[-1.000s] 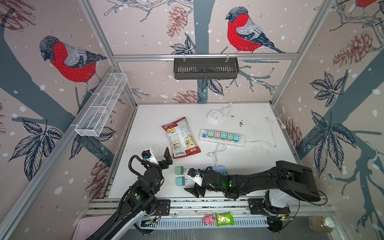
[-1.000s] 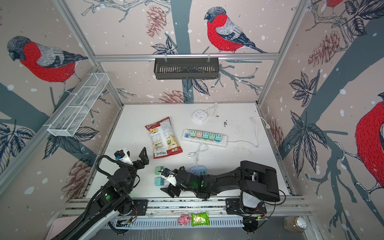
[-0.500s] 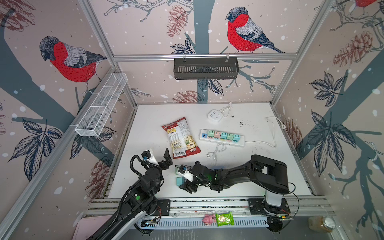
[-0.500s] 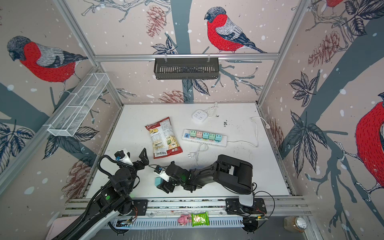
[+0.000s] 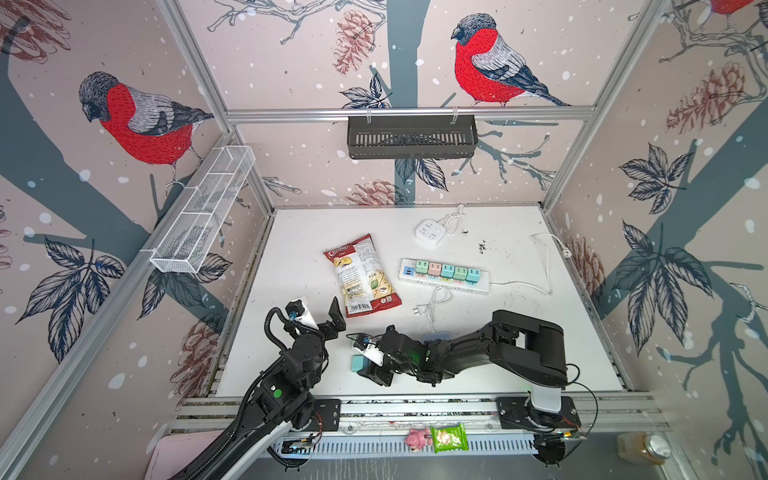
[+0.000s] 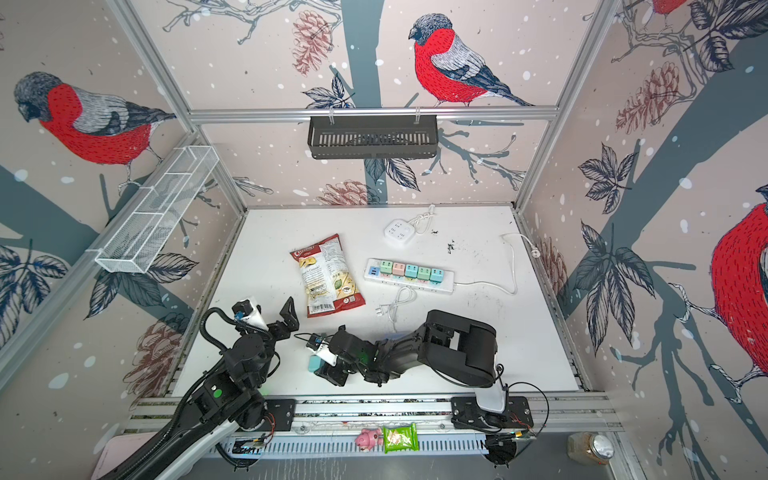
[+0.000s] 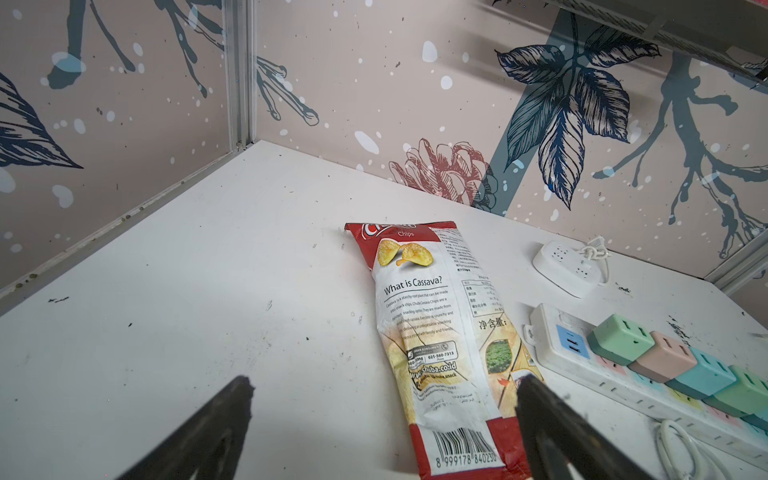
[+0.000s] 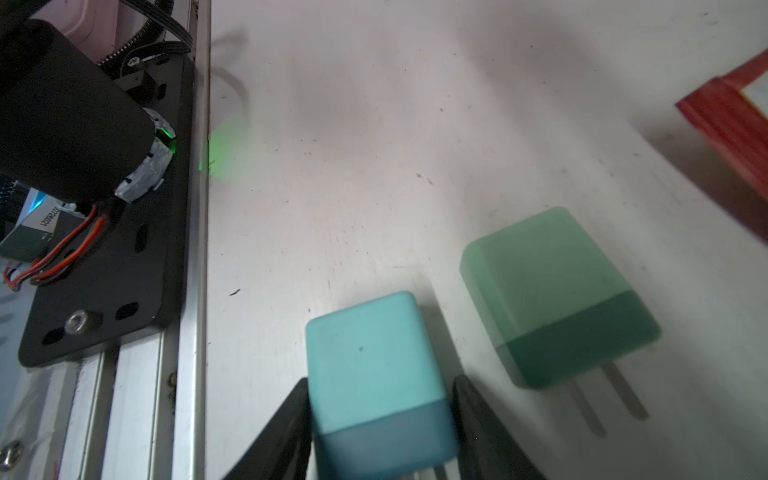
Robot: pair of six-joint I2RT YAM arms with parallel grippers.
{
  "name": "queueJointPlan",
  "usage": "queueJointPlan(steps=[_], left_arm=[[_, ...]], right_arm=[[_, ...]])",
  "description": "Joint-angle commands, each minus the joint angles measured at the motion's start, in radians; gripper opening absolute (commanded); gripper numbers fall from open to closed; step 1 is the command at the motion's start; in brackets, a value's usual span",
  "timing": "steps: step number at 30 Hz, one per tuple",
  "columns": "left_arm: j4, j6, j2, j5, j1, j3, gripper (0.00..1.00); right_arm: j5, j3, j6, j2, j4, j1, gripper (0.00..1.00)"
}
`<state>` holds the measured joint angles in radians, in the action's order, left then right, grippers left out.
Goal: Insert the plug
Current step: 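Close the right gripper on the loose teal charger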
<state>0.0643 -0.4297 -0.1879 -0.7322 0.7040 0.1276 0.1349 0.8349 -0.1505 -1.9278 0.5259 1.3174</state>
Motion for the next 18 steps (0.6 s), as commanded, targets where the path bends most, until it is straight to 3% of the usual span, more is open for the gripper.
queueJointPlan(steps=[1,10,18], left_arm=[[-0.026,-0.012,-0.006,0.001,-0.001,0.006,0.98],[-0.026,-0.012,-0.008,0.005,-0.001,0.006,0.98],[-0.027,-0.015,-0.016,0.001,-0.001,0.008,0.99]], right_arm=[[-0.033,-0.011,0.007,-0.001,-0.018,0.009,0.52],[-0.079,-0.032,0.005,-0.025,0.043,0.032,0.58],[-0.143,-0.063,-0.014,0.010,0.063,0.036,0.42]])
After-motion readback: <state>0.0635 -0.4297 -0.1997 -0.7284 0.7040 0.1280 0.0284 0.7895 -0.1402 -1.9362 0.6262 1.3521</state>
